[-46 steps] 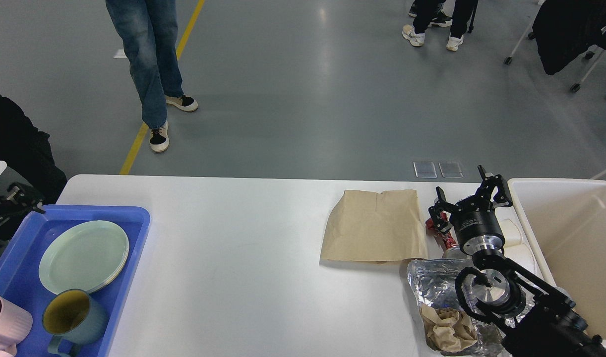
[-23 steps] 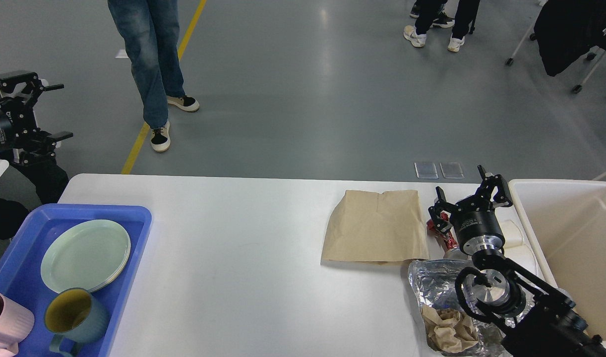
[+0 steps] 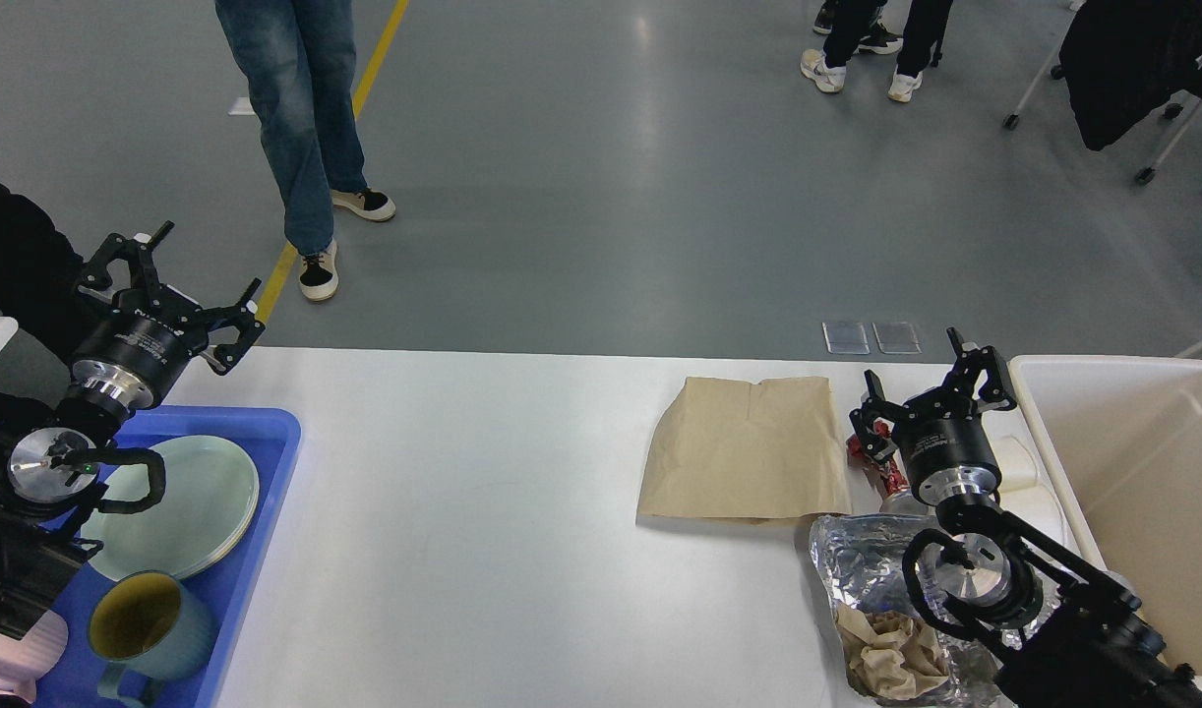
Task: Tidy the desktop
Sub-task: 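Raise the left gripper and bring it back over the tray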
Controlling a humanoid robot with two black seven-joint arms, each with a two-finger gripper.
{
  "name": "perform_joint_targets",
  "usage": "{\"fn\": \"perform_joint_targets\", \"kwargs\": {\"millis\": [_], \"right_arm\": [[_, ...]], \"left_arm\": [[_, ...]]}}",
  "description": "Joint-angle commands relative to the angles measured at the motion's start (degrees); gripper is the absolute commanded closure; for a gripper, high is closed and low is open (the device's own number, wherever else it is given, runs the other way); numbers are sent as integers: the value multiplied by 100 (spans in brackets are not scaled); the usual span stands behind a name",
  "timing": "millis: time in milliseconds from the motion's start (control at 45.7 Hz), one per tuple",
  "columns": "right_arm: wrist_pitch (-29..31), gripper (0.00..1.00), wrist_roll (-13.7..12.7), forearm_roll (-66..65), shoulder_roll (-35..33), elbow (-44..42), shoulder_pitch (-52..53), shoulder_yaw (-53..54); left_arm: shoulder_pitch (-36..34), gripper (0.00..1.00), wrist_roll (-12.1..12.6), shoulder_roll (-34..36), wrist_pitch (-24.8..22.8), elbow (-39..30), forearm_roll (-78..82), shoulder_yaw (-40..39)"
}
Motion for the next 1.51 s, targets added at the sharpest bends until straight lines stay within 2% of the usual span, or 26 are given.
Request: {"fn": "perform_joint_targets", "kwargs": {"millis": [0,88,175,306,372,438,613,1182,1488], "right_arm": [[-8,0,0,0,0,3,0,0],[1,0,0,0,0,-6,0,0],[1,0,0,0,0,-6,-9,0],[1,0,0,0,0,-6,0,0],[1,0,0,0,0,-6,0,0],[1,0,0,0,0,-6,0,0],[1,0,0,0,0,-6,-1,0],[1,0,0,0,0,-6,0,0],[-8,0,0,0,0,-15,0,0]], "left_arm": [[231,4,-738,-142,226,-430,11,-283],[450,4,-1239,-292,376,-826,221,-353],[810,4,-1434,-494,534,-1134,608,-668],[1390,4,-1373,-977,684,-1547,1328,-1618],[1453,4,-1320,-1205,736,-1547,1698,-1943],[1452,4,-1390,-1355,736,-1547,1795,-2216],[1330,4,-1574,-1391,939,-1398,1840,-2287],[1127,4,-1504,-1602,921,-1196,1497,-2199],[1400,4,-1548,-1953,561,-1038,1497,-2226]]}}
